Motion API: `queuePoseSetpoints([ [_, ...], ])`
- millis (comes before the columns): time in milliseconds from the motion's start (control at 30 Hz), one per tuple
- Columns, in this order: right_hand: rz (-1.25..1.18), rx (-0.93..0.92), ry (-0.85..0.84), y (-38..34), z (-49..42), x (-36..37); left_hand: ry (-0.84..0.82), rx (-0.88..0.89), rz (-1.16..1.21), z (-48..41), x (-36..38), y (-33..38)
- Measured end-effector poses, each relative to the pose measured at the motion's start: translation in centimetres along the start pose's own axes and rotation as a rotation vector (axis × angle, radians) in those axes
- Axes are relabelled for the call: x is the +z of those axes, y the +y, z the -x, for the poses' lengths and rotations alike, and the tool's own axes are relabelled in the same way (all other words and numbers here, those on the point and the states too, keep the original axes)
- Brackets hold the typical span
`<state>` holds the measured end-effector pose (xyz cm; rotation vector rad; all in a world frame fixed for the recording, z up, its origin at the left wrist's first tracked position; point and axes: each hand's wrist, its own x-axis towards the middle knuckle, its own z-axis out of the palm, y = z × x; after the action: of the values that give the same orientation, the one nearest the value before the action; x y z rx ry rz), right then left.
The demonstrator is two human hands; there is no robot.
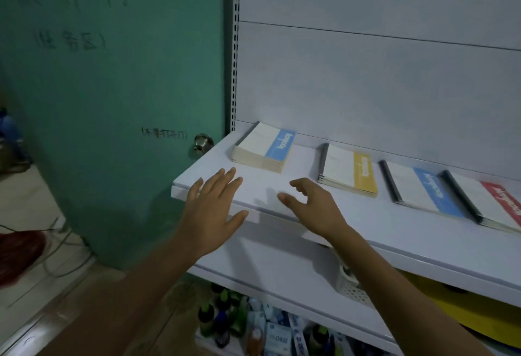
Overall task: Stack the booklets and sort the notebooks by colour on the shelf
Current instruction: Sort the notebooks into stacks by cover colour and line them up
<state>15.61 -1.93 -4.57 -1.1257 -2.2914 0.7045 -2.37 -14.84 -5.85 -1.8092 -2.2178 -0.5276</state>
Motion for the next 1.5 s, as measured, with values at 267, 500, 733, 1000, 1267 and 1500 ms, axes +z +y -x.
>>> queuePoseSetpoints([
  [267,-0.413,0.228,0.217,0.9,-12.9,5.4,0.041,0.048,0.145,-8.3,3.7,-4.1],
  [500,-0.511,0.355,0.378,1.2,-17.5,8.8,0.06,-0.211,0.657,-16.4,6.6,-7.9],
  [733,-0.586,0.42,0.677,2.3,-17.7,9.4,-0.104,-0.292,0.978,-21.5,9.9,-10.2],
  [1000,-0.63,0.448,0.893,3.2,-17.5,9.8,-0.167,-0.174,0.682,-22.0,11.8,-10.6],
  [1267,-0.572,0.448,0.839,1.6,-17.1,9.4,-0.02,-0.116,0.777,-22.2,11.6,-10.7],
  [1500,-0.327,0.56,0.885,-1.5,-13.2,10.3,0.298,0.058,0.833,-21.3,10.7,-10.7],
])
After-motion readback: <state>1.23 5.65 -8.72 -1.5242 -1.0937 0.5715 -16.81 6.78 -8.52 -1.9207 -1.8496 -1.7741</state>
